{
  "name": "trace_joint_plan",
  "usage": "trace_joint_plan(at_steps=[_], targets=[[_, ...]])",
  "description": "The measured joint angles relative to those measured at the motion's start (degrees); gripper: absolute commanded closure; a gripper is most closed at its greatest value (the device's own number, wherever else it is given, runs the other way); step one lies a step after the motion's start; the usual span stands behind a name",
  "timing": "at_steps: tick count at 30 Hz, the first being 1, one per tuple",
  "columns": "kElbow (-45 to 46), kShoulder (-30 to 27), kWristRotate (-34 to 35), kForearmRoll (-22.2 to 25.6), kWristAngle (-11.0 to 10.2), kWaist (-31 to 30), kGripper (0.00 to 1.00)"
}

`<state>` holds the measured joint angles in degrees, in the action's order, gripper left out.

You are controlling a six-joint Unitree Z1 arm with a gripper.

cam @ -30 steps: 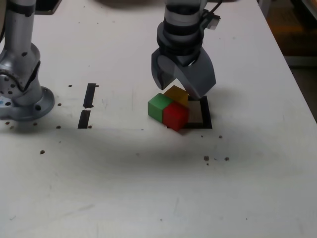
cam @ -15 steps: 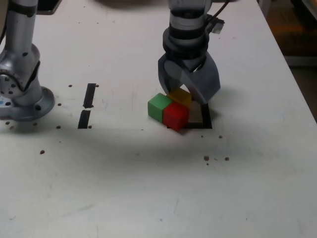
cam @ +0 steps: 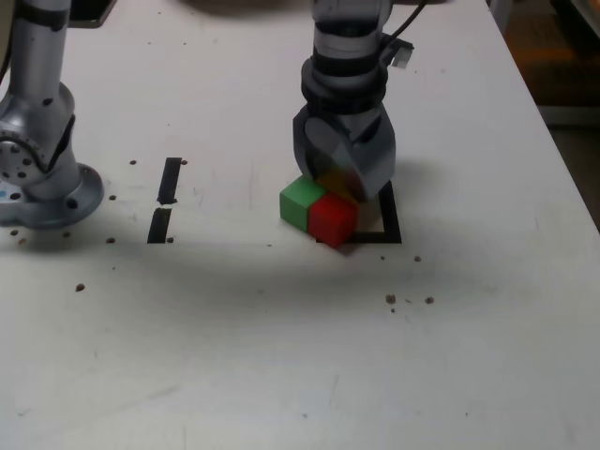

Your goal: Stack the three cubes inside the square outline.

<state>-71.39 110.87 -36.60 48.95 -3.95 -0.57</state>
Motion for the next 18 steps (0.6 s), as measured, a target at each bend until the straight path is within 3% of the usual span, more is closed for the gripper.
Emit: trace_joint_plan(at_steps=[10,18], targets=[[1.5,-2.5,0.0,0.8,-0.4,0.3,0.83],[1.9,-7.3,0.0,4.3,-1.3,7.0,0.83]])
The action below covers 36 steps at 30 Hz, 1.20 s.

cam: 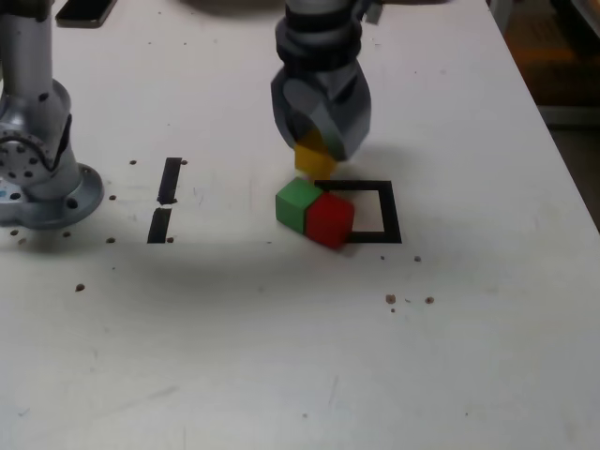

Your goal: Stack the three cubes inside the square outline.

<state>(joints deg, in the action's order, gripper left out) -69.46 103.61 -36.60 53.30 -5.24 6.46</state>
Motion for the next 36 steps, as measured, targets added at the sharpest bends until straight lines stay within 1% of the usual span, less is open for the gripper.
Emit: trace_joint_plan(at_steps=[3,6,13,17,19,21,25,27,29,31,36], targets=[[1.1,-0.9,0.0,0.3,0.3,3.1,0.83],[2.7,-0.9,0.0,-0.1,2.1,6.4,0.83],[4.7,-0.8,0.0,-1.9,4.5,10.4,0.82],[5.8,-0.7,0.0,-3.5,4.5,12.7,0.79],[6.1,-0.7,0.0,-3.8,4.1,13.8,0.73],[6.3,-0.7,0.0,-3.9,3.5,15.0,0.59],[7.2,-0.7,0.0,-3.8,2.9,16.3,0.28],[7.6,-0.7,0.0,-3.8,2.9,16.3,0.17],[8.1,-0.7,0.0,-3.9,3.1,16.3,0.11],[8.3,-0.7,-0.1,-3.9,3.2,16.4,0.07],[8.7,-1.6,-0.2,-4.0,3.2,16.3,0.04]])
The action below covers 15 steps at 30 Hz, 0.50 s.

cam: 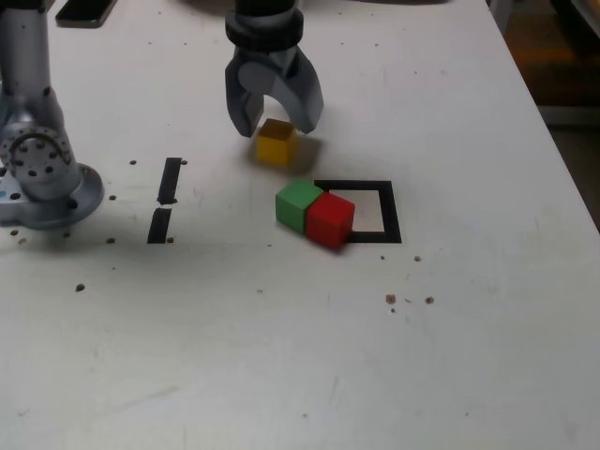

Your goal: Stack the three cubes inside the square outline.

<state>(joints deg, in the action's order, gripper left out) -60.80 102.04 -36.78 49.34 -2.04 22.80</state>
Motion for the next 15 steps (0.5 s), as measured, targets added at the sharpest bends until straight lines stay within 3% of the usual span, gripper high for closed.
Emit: trace_joint_plan(at_steps=[3,9,15], targets=[[0.0,-2.2,1.3,0.0,0.6,-0.8,0.04],[0.9,-6.7,6.5,0.1,5.9,-4.3,0.04],[1.8,-9.1,14.7,-1.1,8.7,-9.5,0.04]])
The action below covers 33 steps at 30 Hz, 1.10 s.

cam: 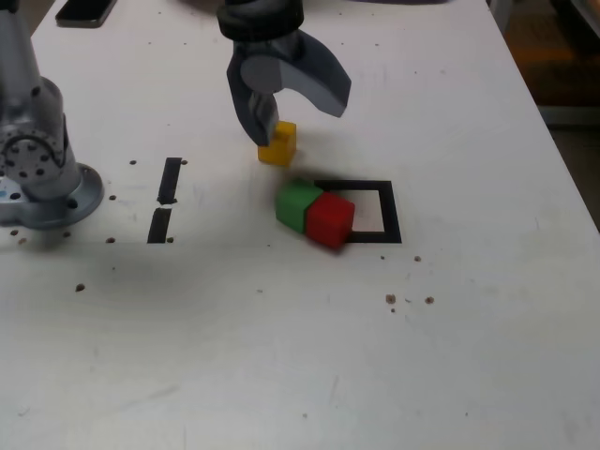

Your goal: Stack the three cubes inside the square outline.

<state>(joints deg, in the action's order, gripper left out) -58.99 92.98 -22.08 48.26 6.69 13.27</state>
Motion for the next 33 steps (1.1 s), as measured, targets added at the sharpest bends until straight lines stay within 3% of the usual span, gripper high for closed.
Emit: trace_joint_plan(at_steps=[7,13,18,33], targets=[[1.9,-1.0,14.5,0.6,0.3,-6.0,0.03],[2.6,-1.1,26.1,5.9,0.5,-6.6,0.03],[2.7,0.4,29.0,6.3,1.3,-6.6,0.03],[3.4,6.8,30.1,-1.1,3.1,-5.0,0.06]])
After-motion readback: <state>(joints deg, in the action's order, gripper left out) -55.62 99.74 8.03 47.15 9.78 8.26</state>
